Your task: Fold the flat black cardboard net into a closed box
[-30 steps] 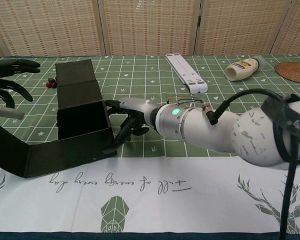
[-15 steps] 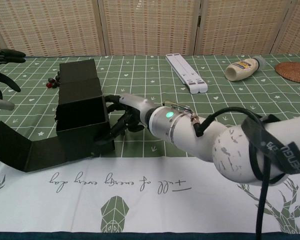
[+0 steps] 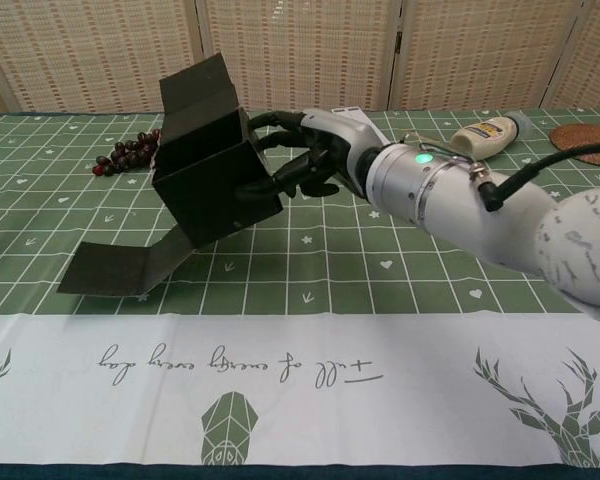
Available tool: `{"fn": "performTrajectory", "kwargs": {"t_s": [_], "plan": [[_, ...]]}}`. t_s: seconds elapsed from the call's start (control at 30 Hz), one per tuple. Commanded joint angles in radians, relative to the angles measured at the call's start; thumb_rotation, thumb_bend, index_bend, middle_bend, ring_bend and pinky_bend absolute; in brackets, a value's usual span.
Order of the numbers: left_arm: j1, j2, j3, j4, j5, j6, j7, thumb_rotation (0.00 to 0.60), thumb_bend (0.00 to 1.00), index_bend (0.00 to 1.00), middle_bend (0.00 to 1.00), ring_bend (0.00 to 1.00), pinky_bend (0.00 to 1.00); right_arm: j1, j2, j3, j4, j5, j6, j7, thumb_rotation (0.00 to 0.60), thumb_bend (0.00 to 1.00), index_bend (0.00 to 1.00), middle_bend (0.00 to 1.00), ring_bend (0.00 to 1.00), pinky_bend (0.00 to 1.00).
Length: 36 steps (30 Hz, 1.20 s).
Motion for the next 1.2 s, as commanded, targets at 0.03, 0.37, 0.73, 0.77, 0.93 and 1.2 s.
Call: {"fn": "performTrajectory", "kwargs": {"t_s": [0.03,0.37,0.73,0.77,0.93,1.2], "plan": [[0.017,-0.004,-0.023,0.016,-0.030,0.024,0.013,0.600,0.12,0.03,0.00,0.31,0.50,-0.027,0.032,0.014,-0.031,-0.014,0.021,0.035,0.600,0.13,0.12,0.33,0.74,1.00],[0.029,-0.062,-0.043,0.079,-0.090,0.010,0.067,0.600,0.12,0.03,0.00,0.31,0.50,-0.069,0.083,0.067,-0.119,-0.077,0.075,0.198,0.600,0.13,0.13,0.34,0.74,1.00],[0.025,-0.153,-0.060,0.100,-0.103,-0.011,0.082,0.600,0.12,0.02,0.00,0.31,0.50,-0.074,0.068,0.085,-0.152,-0.117,0.116,0.341,0.600,0.14,0.15,0.35,0.74,1.00],[0.023,-0.162,-0.061,0.097,-0.098,-0.008,0.084,0.600,0.12,0.01,0.00,0.31,0.50,-0.072,0.061,0.085,-0.148,-0.119,0.120,0.346,0.600,0.14,0.15,0.35,0.74,1.00],[0.006,-0.228,-0.094,0.093,-0.094,0.020,0.093,0.600,0.12,0.00,0.00,0.31,0.50,-0.060,0.015,0.082,-0.131,-0.132,0.144,0.392,0.600,0.15,0.15,0.35,0.74,1.00],[-0.022,-0.314,-0.148,0.080,-0.084,0.065,0.095,0.600,0.12,0.00,0.00,0.31,0.50,-0.030,-0.080,0.064,-0.054,-0.168,0.182,0.448,0.600,0.15,0.15,0.35,0.74,1.00]]}}
